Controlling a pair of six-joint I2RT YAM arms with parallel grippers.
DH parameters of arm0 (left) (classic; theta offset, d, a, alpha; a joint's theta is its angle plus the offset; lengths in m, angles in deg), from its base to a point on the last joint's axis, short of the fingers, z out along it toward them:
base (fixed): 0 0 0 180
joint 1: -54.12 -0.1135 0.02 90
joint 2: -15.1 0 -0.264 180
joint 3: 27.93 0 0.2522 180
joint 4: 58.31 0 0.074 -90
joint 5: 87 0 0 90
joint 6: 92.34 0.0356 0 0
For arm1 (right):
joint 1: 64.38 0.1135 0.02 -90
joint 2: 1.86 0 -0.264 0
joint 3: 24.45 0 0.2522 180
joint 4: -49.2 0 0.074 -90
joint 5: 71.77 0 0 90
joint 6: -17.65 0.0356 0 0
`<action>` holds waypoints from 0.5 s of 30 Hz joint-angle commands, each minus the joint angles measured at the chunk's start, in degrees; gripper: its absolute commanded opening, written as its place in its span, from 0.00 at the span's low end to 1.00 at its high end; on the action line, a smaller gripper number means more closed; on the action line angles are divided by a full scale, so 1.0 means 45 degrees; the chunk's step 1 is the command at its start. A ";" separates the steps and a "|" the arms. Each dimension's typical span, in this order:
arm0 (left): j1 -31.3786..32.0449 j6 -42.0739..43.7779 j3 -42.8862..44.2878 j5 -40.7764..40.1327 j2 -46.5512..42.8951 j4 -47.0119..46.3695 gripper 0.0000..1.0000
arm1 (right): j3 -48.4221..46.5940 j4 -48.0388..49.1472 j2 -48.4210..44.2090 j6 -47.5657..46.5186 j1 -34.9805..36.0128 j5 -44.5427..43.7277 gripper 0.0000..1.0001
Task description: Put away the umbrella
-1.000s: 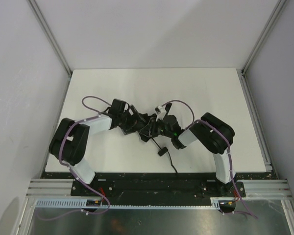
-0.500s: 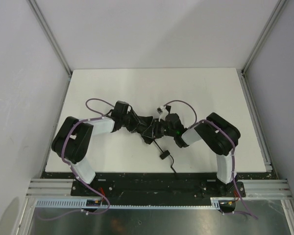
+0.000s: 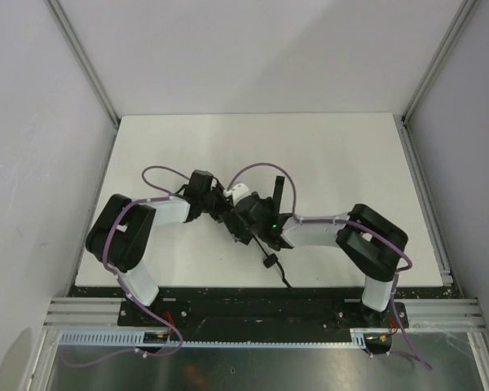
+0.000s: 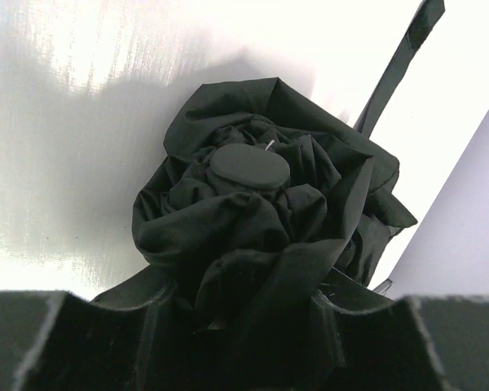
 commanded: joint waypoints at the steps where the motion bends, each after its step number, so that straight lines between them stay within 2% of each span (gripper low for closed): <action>1: 0.0031 0.0329 -0.0682 -0.1298 0.0532 0.2220 0.00 | -0.1585 -0.1162 0.1214 -0.2079 0.0954 -0.4809 0.85; 3: 0.0050 0.0312 -0.0589 -0.1340 0.0532 0.2410 0.00 | -0.2139 -0.1249 0.1827 -0.2179 0.1072 -0.5225 0.83; 6: 0.0094 0.0273 -0.0501 -0.1362 0.0511 0.2629 0.00 | -0.2579 -0.1203 0.2527 -0.2208 0.1071 -0.5281 0.70; 11: 0.0111 0.0347 -0.0269 -0.1176 0.0485 0.2742 0.00 | -0.2572 -0.2155 0.3141 -0.1114 0.0658 -0.4123 0.27; 13: 0.0109 0.0463 -0.0090 -0.1114 0.0481 0.2761 0.00 | -0.2107 -0.2205 0.3305 -0.0522 0.0544 -0.3403 0.13; 15: 0.0109 0.0550 0.0087 -0.1079 0.0431 0.2770 0.07 | -0.1493 -0.2076 0.3365 0.0183 0.0408 -0.2481 0.03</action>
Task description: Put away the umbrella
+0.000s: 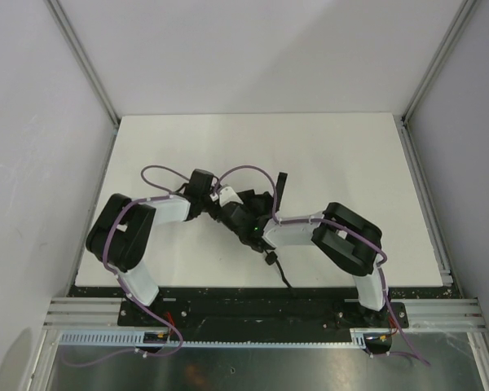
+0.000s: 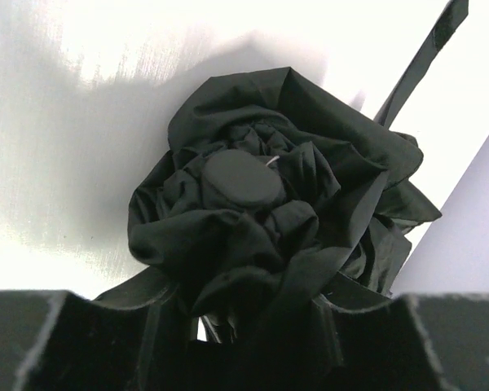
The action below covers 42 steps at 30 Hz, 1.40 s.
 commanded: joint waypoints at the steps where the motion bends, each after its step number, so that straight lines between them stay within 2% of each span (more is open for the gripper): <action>1: 0.0099 0.0860 0.0001 -0.0725 0.0402 0.2375 0.14 | 0.1254 -0.0689 0.0835 0.1753 -0.0674 0.2069 0.02; 4: 0.0075 0.1082 0.0331 -0.0746 0.0201 0.2388 0.43 | 0.2485 0.0318 0.0704 0.2997 -0.1251 0.3859 0.00; 6: 0.0020 0.1175 0.0516 -0.0772 -0.0050 0.2382 0.69 | 0.3221 0.1159 0.0641 0.3695 -0.1651 0.4992 0.00; 8: -0.0067 0.1301 0.0640 -0.0798 -0.0411 0.2380 0.87 | 0.3796 0.1916 0.0640 0.4231 -0.2014 0.6213 0.00; 11: -0.0158 0.1542 0.0740 -0.0880 -0.0865 0.2389 0.96 | 0.4463 0.3119 0.0704 0.5048 -0.2661 0.8371 0.00; 16: -0.0070 0.1507 0.0338 -0.0897 -0.0924 0.2345 0.96 | 0.5171 0.4902 0.0718 0.6494 -0.3657 1.1231 0.00; 21: 0.0402 0.1263 0.0053 -0.0798 -0.0275 0.1874 0.91 | 0.5367 0.6687 0.1095 0.8042 -0.4161 1.3180 0.00; 24: 0.0547 0.1193 0.0015 -0.1002 0.0150 0.1649 0.80 | 0.5460 0.7919 0.1439 0.9086 -0.4321 1.4108 0.00; 27: 0.0548 0.1255 -0.0173 -0.1362 0.0379 0.1567 0.56 | 0.5616 0.8718 0.1555 0.9766 -0.4419 1.4495 0.00; 30: 0.0548 0.1334 -0.0450 -0.1624 0.0396 0.1513 0.26 | 0.5689 0.8725 0.1423 0.9902 -0.4485 1.4526 0.00; 32: 0.0548 0.1380 -0.0592 -0.1675 0.0443 0.1504 0.11 | 0.5697 0.8636 0.1251 0.9811 -0.4534 1.4544 0.00; 33: 0.0548 0.1378 -0.0658 -0.1664 0.0493 0.1509 0.07 | 0.5698 0.8491 0.1121 0.9675 -0.4579 1.4498 0.05; 35: 0.0548 0.1366 -0.0742 -0.1622 0.0594 0.1498 0.02 | 0.5645 0.7855 0.0658 0.9065 -0.4651 1.4317 0.20; 39: 0.0552 0.1338 -0.0904 -0.1533 0.0607 0.1504 0.00 | 0.5265 0.4941 -0.1032 0.6404 -0.4607 1.2818 0.57; 42: 0.0549 0.1268 -0.0964 -0.1467 0.0485 0.1520 0.00 | 0.4813 0.2533 -0.2533 0.4338 -0.4269 1.1023 0.74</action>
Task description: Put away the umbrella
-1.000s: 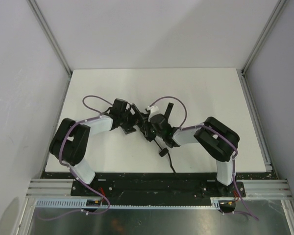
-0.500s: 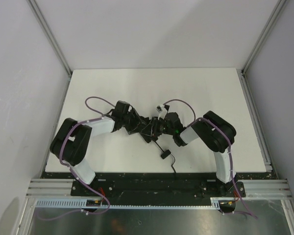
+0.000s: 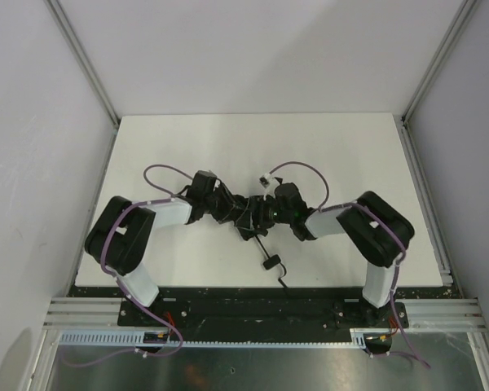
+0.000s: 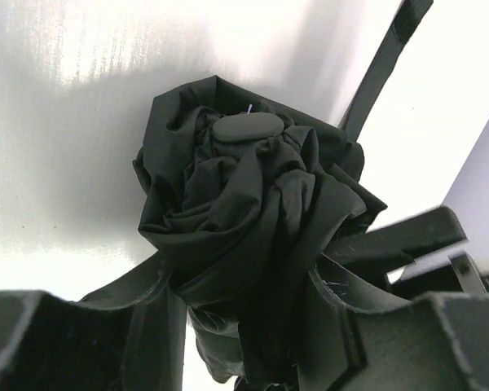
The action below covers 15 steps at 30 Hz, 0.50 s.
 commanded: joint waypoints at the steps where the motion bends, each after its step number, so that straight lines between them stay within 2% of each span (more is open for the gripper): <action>1: 0.0087 0.0816 -0.0806 -0.1258 0.0713 0.1774 0.00 | -0.0323 -0.5984 -0.1797 -0.3920 0.0588 -0.2459 0.77; 4: 0.0078 0.0556 -0.0832 -0.1092 0.0741 0.1847 0.00 | -0.1072 -0.7255 -0.2556 -0.5814 0.1197 -0.4791 0.83; 8: 0.0077 0.0161 -0.0971 -0.0796 0.0833 0.1923 0.00 | -0.2218 -0.8074 -0.2310 -0.7411 0.2184 -0.7420 0.85; 15: 0.0097 -0.0106 -0.1081 -0.0838 0.0798 0.2150 0.00 | -0.4126 -0.8294 -0.0652 -0.8405 0.4182 -1.1002 0.84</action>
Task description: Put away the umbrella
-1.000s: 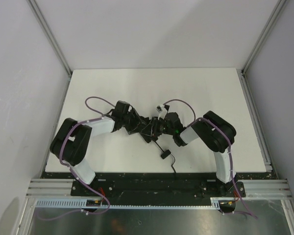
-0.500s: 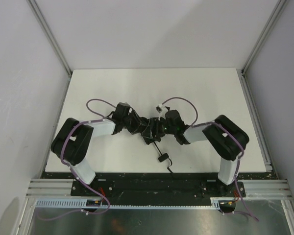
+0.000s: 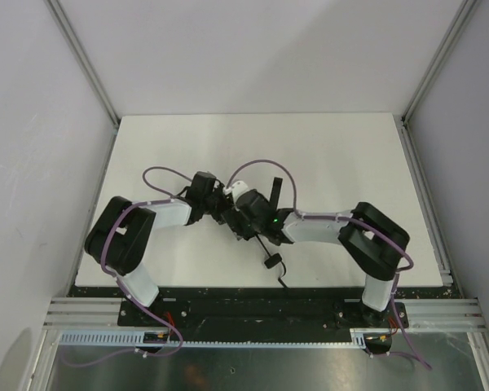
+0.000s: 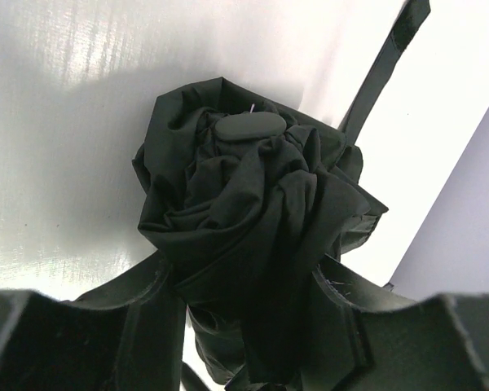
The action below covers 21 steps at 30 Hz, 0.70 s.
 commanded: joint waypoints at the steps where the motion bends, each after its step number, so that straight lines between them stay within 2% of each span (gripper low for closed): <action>1: 0.0126 0.0262 -0.0812 -0.0846 0.0799 0.2550 0.00 | -0.1418 -0.0575 0.1162 -0.1335 0.1245 -0.3712 0.80; 3: 0.0141 0.0194 -0.0736 -0.0837 0.0805 0.2615 0.00 | -0.1837 -0.0641 0.1727 -0.1356 0.1652 -0.4484 0.66; 6: 0.0177 0.0122 -0.0653 -0.0903 0.0689 0.2733 0.00 | -0.1993 -0.0796 0.2504 -0.0978 0.1899 -0.5097 0.35; 7: 0.0190 0.0114 -0.0626 -0.0927 0.0628 0.2756 0.00 | -0.2004 -0.0824 0.2727 -0.0806 0.1918 -0.5231 0.30; 10: 0.0222 0.0080 -0.0520 -0.0906 0.0554 0.2806 0.00 | -0.1977 -0.1518 0.3342 -0.0287 0.1898 -0.5510 0.24; 12: 0.0228 0.0070 -0.0477 -0.0847 0.0485 0.2816 0.00 | -0.1854 -0.1726 0.3580 0.0053 0.1795 -0.5231 0.11; 14: 0.0225 0.0170 -0.0393 -0.0837 0.0409 0.2818 0.00 | -0.1482 -0.1647 0.3572 0.0475 0.1570 -0.4277 0.03; 17: 0.0224 0.0448 -0.0213 -0.0859 0.0234 0.2834 0.02 | -0.0459 -0.0873 0.3213 0.1187 0.0932 -0.2137 0.00; 19: 0.0185 0.0646 -0.0112 -0.0943 0.0063 0.2813 0.16 | 0.0220 -0.0213 0.2987 0.1716 0.0382 -0.0418 0.00; 21: 0.0155 0.0841 -0.0043 -0.1110 -0.0160 0.2808 0.40 | 0.0887 0.0553 0.2857 0.2351 -0.0229 0.1628 0.00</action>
